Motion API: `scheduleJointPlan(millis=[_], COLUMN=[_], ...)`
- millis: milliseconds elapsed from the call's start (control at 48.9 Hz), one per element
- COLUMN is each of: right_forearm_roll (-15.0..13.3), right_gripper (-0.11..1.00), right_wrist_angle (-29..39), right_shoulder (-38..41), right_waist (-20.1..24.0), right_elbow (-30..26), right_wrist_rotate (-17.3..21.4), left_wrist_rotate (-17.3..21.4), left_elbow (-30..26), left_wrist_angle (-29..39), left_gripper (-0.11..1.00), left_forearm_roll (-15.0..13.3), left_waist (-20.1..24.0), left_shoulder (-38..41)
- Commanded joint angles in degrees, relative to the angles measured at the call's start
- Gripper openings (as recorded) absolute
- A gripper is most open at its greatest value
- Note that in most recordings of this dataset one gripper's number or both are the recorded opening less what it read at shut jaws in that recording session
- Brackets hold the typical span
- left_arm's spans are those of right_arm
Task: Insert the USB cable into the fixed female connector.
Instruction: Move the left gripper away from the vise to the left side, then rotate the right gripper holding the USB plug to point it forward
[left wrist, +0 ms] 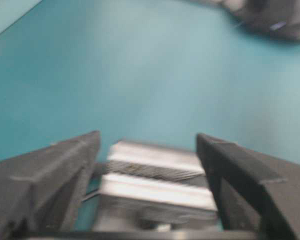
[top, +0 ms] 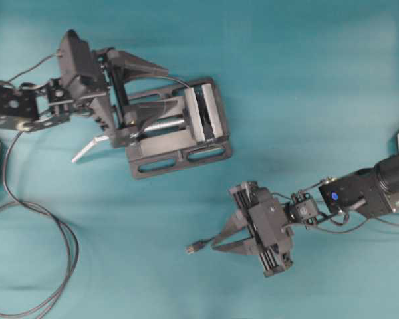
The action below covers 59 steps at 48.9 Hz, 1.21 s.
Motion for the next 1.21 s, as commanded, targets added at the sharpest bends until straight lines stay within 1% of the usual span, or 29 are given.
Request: scheduleJointPlan(millis=[0, 61, 102, 143, 184, 266, 327, 490, 654, 756, 940, 1063, 1185], right_forearm_roll=[0.0, 0.1, 0.3, 0.7, 1.0, 1.0, 1.1, 1.0, 1.1, 1.0, 1.0, 1.1, 1.0], right_gripper=[0.40, 0.55, 0.63, 0.69, 0.71, 0.69, 0.69, 0.69, 0.69, 0.68, 0.68, 0.67, 0.64], right_wrist_angle=[-0.2, -0.1, -0.1, 0.0, -0.1, -0.4, -1.4, -7.0, -9.1, -10.5, -10.6, -10.6, -10.6], right_shoulder=[-0.7, -0.8, -0.7, -0.7, -0.7, -0.5, -0.4, 2.2, 5.6, 6.6, 7.3, 7.7, 9.1], right_waist=[-0.1, 0.0, 0.0, -0.1, -0.3, -1.1, -1.8, -2.7, -2.5, -1.7, -0.8, -0.7, -0.6], right_elbow=[-0.8, -1.1, -1.2, -1.4, -1.4, -1.2, -1.1, -1.1, -2.0, -2.2, -2.0, -2.4, -3.2], right_wrist_rotate=[0.1, 0.1, 0.1, 0.1, 0.1, 0.1, 0.1, 0.2, 0.6, 1.6, 2.5, 2.5, 2.5], left_wrist_rotate=[-0.9, -0.8, -0.8, -0.8, -0.9, -0.9, -0.8, -0.8, -0.6, -0.8, -0.8, -0.8, -0.8], left_elbow=[0.2, 1.4, 2.5, 3.8, 4.9, 6.3, 6.7, 7.0, 8.3, 10.5, 14.6, 15.5, 15.9], left_wrist_angle=[1.7, 2.7, 3.2, 3.4, 3.8, 5.7, 8.6, 22.0, 32.8, 36.7, 41.9, 46.2, 48.3], left_gripper=[1.00, 1.00, 1.00, 1.00, 1.00, 1.00, 1.00, 1.00, 1.00, 1.00, 1.00, 1.00, 1.00], left_forearm_roll=[0.2, 0.2, 0.2, 0.2, 0.2, 0.2, 0.2, 0.2, 0.2, 0.2, 0.2, 0.2, 0.2], left_waist=[-1.2, -2.2, -3.0, -4.1, -5.4, -6.6, -7.8, -9.8, -10.4, -10.7, -11.1, -11.0, -11.0], left_shoulder=[-3.2, -3.3, -2.9, -2.6, -2.5, -3.3, -4.7, -11.9, -22.6, -30.2, -43.6, -48.3, -49.8])
